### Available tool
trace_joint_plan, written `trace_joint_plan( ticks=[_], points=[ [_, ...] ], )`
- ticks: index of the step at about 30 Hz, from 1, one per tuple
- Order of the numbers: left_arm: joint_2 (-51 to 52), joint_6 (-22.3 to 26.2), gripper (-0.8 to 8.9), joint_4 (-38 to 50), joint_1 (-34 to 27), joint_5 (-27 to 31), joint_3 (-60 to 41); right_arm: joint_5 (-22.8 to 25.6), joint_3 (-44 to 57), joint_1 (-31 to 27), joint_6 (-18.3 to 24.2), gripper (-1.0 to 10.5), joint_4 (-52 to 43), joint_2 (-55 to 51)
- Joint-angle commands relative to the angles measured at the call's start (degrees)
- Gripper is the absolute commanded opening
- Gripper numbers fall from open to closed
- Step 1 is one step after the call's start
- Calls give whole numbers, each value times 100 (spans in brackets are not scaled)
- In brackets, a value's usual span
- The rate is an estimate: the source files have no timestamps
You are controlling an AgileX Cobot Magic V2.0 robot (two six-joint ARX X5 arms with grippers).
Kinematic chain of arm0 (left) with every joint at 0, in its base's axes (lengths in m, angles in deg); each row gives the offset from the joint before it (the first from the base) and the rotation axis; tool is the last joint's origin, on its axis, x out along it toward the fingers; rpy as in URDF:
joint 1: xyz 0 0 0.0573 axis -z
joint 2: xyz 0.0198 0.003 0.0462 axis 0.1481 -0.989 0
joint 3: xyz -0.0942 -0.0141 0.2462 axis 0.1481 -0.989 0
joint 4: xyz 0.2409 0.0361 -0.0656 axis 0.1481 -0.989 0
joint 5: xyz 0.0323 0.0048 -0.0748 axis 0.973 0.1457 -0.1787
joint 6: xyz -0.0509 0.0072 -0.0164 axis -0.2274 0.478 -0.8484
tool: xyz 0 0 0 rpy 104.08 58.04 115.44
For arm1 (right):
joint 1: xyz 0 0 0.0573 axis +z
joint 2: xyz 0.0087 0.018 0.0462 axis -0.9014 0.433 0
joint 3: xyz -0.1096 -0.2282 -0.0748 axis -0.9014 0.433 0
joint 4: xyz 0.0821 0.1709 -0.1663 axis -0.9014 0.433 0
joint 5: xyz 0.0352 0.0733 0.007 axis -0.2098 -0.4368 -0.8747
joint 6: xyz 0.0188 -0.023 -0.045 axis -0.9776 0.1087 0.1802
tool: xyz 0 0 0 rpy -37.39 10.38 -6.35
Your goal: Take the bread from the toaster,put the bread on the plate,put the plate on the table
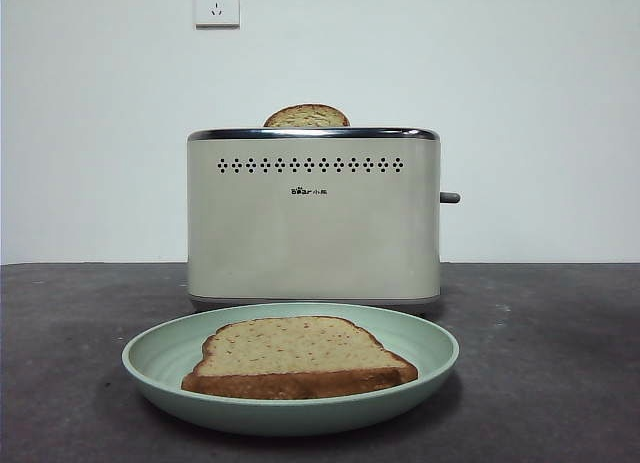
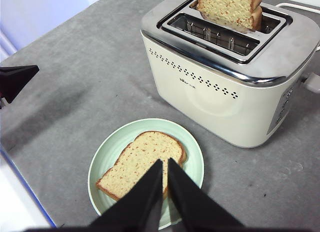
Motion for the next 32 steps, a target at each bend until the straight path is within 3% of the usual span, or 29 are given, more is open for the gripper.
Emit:
trace_joint_plan(
  ticks=[1,6,9,13,20,27,32],
  points=[
    [4,-15,8,46,-15,20,-138,22,-52,50,28,5,-61,33],
    [4,-15,8,46,-15,20,-138,341,-13,-398,673,5,-118,-234],
    [4,-15,8,44,-15,20,-138,57,212,-1067,999,5,-496,-518],
    [4,-15,8,46,-15,20,-138,-546,800,-2044,1036,5,-1176,-1045],
    [4,-15,8,46,-15,20,-138,-170,2424,-3366,1040,5,-2640,-2256],
    [4,-15,8,46,-15,20,-138,-129,4022,-3661,935,5,-3816,-3272],
    [4,-15,8,46,-15,20,-138,-105,4791,-3707,927,5,-4006,-3858]
  ],
)
